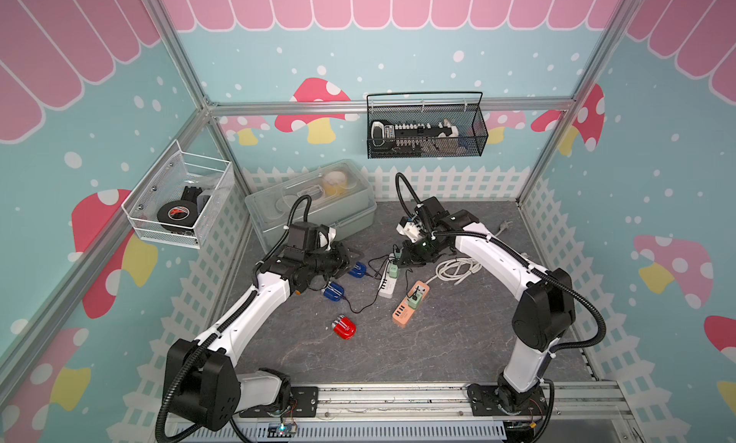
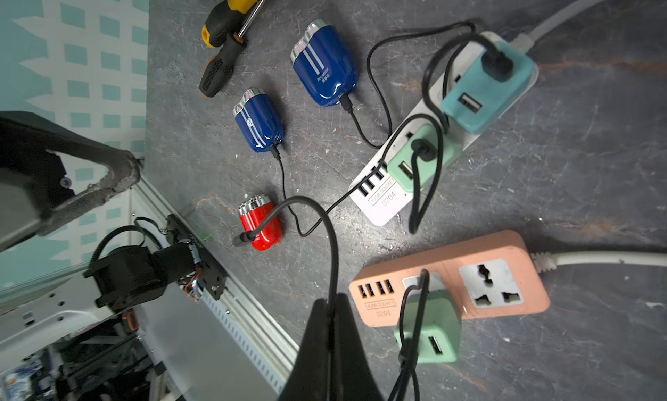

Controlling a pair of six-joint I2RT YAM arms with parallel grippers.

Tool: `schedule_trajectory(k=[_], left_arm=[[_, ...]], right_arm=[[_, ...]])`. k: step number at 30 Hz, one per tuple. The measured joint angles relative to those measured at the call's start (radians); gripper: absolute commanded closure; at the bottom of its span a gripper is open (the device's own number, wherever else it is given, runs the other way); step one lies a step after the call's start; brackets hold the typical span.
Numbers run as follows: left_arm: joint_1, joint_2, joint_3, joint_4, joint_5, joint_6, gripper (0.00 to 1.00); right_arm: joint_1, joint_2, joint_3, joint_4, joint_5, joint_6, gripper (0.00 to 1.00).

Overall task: Charge the electric shaver
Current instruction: Pick up the charging cable from the center of the board.

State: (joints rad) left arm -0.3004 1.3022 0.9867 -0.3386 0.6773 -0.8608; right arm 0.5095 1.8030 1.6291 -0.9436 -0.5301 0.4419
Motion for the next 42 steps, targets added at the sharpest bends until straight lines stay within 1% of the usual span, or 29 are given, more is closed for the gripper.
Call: schedule_trajectory(k=[3,5,7,10,11,14,18,25,31,34,38,42], left_arm=[[-0.049,0.002,0.000,0.017,0.038,0.104,0.58],[-0.086,0.010,0.001,-0.008,0.035,0.193,0.60],[-0.105,0.023,0.001,-0.032,0.020,0.257,0.60],[-0.108,0.041,0.001,-0.062,-0.022,0.348,0.60],[-0.107,0.045,0.001,-0.073,-0.037,0.373,0.58],[-0.107,0.053,0.001,-0.096,-0.064,0.425,0.56],[-0.111,0.066,0.001,-0.101,-0.067,0.465,0.57],[-0.148,0.101,0.003,-0.108,-0.063,0.494,0.64],[-0.148,0.121,0.031,-0.115,-0.064,0.499,0.76],[-0.148,0.122,0.045,-0.115,-0.063,0.502,0.88],[-0.148,0.122,0.050,-0.114,-0.050,0.505,1.00],[-0.148,0.122,0.050,-0.118,-0.039,0.507,1.00]], right_arm=[[-0.023,0.000,-0.008,-0.006,-0.055,0.022,1.00],[-0.035,0.000,-0.009,-0.008,-0.090,0.040,1.00],[-0.044,0.000,-0.009,-0.008,-0.114,0.052,1.00],[-0.051,0.000,-0.011,-0.009,-0.140,0.066,1.00],[-0.052,0.000,-0.015,-0.010,-0.146,0.069,1.00],[-0.055,0.000,-0.023,-0.014,-0.163,0.075,1.00],[-0.058,0.000,-0.024,-0.018,-0.176,0.080,1.00],[-0.058,0.000,-0.026,-0.018,-0.190,0.088,1.00],[-0.058,0.000,-0.027,-0.018,-0.199,0.090,1.00],[-0.058,0.000,-0.033,-0.018,-0.202,0.090,1.00],[-0.058,0.000,-0.037,-0.018,-0.202,0.091,1.00],[-0.061,0.000,-0.038,-0.017,-0.202,0.091,1.00]])
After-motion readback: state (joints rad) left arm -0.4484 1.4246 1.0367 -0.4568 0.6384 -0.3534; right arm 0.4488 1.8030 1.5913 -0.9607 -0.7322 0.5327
